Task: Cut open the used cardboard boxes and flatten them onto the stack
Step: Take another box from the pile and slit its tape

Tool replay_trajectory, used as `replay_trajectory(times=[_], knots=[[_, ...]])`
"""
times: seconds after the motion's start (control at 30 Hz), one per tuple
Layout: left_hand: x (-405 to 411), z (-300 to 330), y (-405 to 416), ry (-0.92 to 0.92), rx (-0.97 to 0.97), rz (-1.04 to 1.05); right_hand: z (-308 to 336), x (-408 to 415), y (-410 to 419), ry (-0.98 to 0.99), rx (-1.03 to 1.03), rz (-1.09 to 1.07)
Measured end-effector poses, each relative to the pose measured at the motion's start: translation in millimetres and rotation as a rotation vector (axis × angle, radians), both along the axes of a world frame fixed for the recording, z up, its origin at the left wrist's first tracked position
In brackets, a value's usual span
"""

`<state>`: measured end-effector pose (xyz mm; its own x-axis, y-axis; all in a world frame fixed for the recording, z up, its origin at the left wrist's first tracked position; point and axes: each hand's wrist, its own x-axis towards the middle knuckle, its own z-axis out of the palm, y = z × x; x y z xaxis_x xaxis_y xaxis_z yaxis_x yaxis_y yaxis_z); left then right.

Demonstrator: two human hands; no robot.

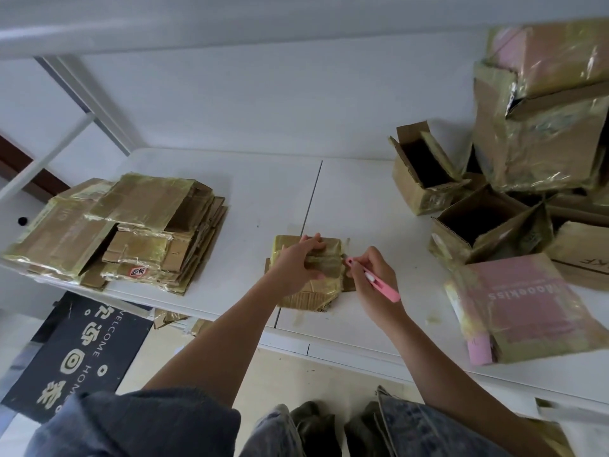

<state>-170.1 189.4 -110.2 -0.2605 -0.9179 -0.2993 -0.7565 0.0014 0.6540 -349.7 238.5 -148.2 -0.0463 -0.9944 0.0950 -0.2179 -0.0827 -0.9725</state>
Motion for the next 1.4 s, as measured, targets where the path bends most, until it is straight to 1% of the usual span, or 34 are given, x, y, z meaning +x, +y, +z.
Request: replay_trajectory(times=[0.23, 0.33, 0.4, 0.6, 0.77, 0.93, 1.1, 1.23, 1.33, 1.4], knots=[[-1, -1, 2, -0.015, -0.014, 0.008, -5, -8, 25, -0.012, 0.063, 0.06], [-1, -1, 3, -0.016, -0.02, 0.001, 3, -14, 17, -0.116, 0.08, -0.019], [-1, -1, 4, -0.008, -0.025, 0.006, 8, -13, 8, -0.142, 0.077, -0.046], [0, -1, 5, 0.003, -0.03, 0.009, 9, 9, -7, -0.138, 0.1, -0.048], [-1, -3, 4, -0.011, -0.035, 0.009, 6, 8, -8, -0.121, 0.082, -0.044], [-2, -2, 3, -0.035, -0.038, 0.013, 1, 9, 0, -0.078, 0.049, -0.021], [-1, -2, 3, -0.032, -0.031, 0.004, -5, 7, 8, -0.087, 0.032, 0.002], [-1, 0, 3, -0.026, -0.019, 0.005, -7, 2, 12, -0.041, 0.01, -0.001], [-2, 1, 2, -0.04, -0.013, 0.004, -10, -5, 21, 0.004, 0.01, 0.046], [-1, 1, 1, -0.04, -0.017, -0.001, -9, -8, 24, -0.012, 0.0, 0.049]])
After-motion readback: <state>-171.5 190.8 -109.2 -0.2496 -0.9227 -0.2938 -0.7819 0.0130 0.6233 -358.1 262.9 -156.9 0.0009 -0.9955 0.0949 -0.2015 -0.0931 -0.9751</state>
